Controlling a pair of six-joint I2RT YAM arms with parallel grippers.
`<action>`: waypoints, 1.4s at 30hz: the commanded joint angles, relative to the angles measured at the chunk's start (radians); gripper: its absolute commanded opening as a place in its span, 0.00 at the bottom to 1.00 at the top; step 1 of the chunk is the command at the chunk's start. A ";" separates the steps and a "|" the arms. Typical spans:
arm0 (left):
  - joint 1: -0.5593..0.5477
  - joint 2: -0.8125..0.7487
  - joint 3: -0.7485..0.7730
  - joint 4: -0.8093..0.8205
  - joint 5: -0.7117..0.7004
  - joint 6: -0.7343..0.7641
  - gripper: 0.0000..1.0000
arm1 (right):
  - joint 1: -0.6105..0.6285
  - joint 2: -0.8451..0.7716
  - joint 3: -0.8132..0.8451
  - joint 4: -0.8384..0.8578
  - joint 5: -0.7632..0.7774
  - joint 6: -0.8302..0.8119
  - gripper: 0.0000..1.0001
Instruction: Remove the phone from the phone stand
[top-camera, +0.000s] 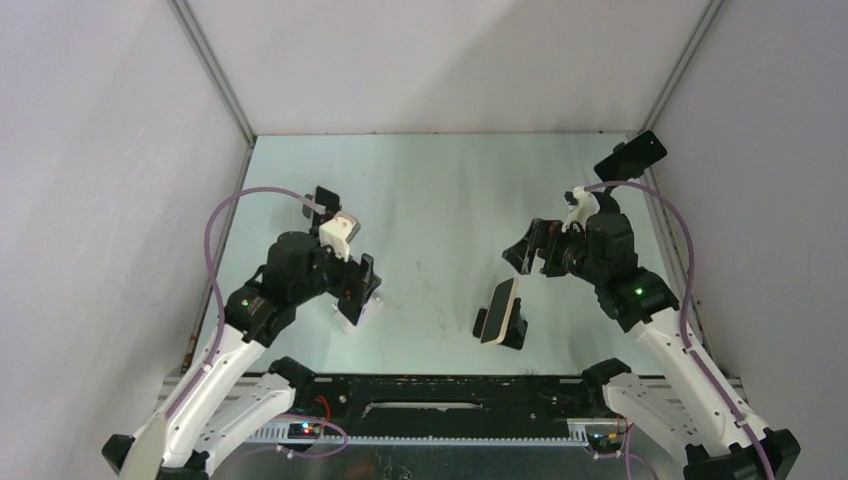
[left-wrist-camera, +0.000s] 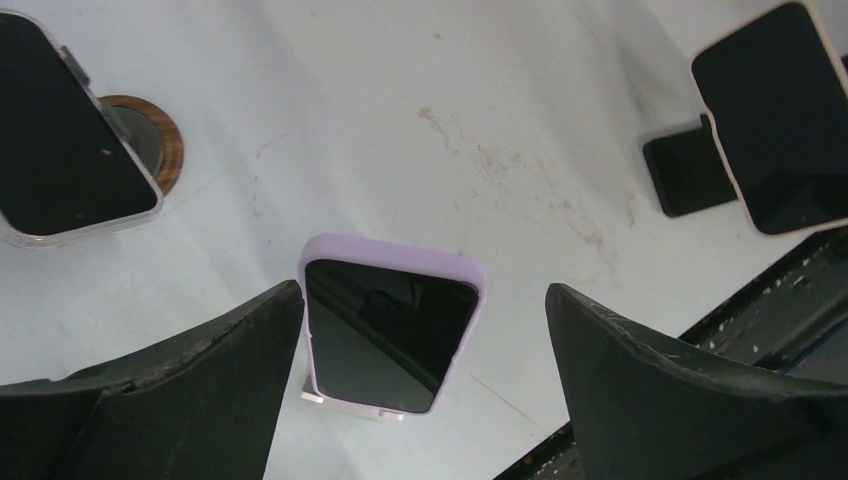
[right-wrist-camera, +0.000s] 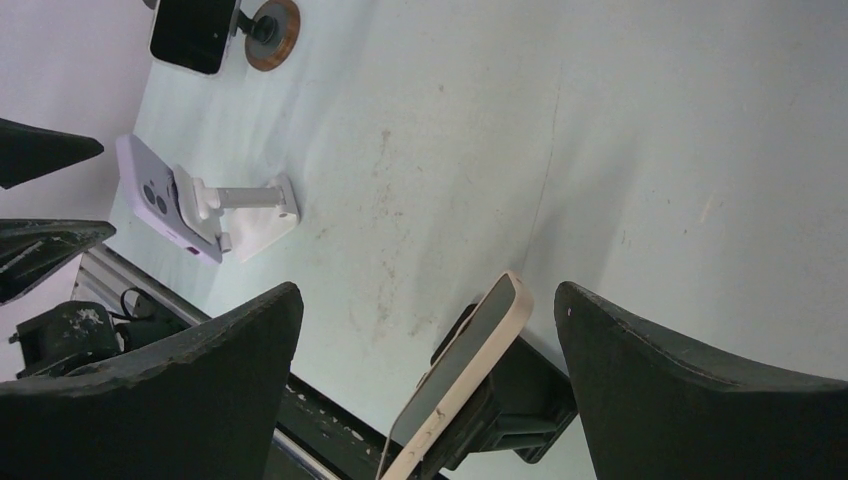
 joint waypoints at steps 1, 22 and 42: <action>-0.006 -0.018 -0.027 0.055 0.040 0.089 0.98 | 0.011 0.001 0.015 0.042 0.001 -0.031 1.00; -0.005 -0.053 -0.116 0.201 0.034 0.229 0.98 | 0.014 0.000 0.015 0.019 -0.012 -0.079 1.00; 0.094 0.019 -0.140 0.275 0.195 0.176 0.98 | 0.014 0.009 0.016 0.004 -0.013 -0.094 1.00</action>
